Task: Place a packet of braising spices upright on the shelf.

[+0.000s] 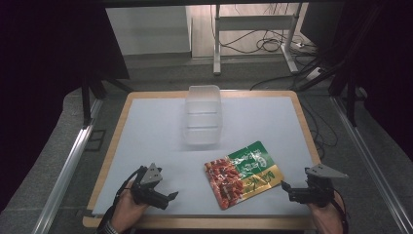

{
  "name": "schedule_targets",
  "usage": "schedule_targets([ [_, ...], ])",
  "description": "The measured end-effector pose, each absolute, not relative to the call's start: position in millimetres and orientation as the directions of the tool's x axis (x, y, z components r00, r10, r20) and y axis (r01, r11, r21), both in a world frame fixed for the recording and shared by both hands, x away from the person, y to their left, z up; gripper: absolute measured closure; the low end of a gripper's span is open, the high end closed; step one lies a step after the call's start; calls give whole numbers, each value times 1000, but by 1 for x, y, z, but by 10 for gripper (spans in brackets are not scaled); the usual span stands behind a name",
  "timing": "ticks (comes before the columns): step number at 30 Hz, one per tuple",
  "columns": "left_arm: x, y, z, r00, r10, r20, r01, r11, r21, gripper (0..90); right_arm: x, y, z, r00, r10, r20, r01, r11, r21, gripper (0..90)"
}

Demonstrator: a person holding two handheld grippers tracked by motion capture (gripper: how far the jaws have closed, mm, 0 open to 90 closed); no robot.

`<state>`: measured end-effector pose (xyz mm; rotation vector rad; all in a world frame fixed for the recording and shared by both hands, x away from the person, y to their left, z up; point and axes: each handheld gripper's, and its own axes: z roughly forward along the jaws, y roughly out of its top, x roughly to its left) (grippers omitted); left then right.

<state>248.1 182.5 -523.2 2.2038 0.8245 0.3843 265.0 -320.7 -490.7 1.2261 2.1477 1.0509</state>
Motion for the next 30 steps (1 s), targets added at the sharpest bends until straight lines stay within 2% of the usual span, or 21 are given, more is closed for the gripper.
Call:
schedule_targets([
  [16, 248, 182, -524, 751, 660, 24, 438, -525, 730, 0, 282, -305, -491, -561, 828, -5, 476, 328, 816, 0],
  [30, 248, 181, -524, 755, 655, 26, 435, -532, 726, 0, 298, -289, -501, -593, 805, 10, 494, 354, 794, 11],
])
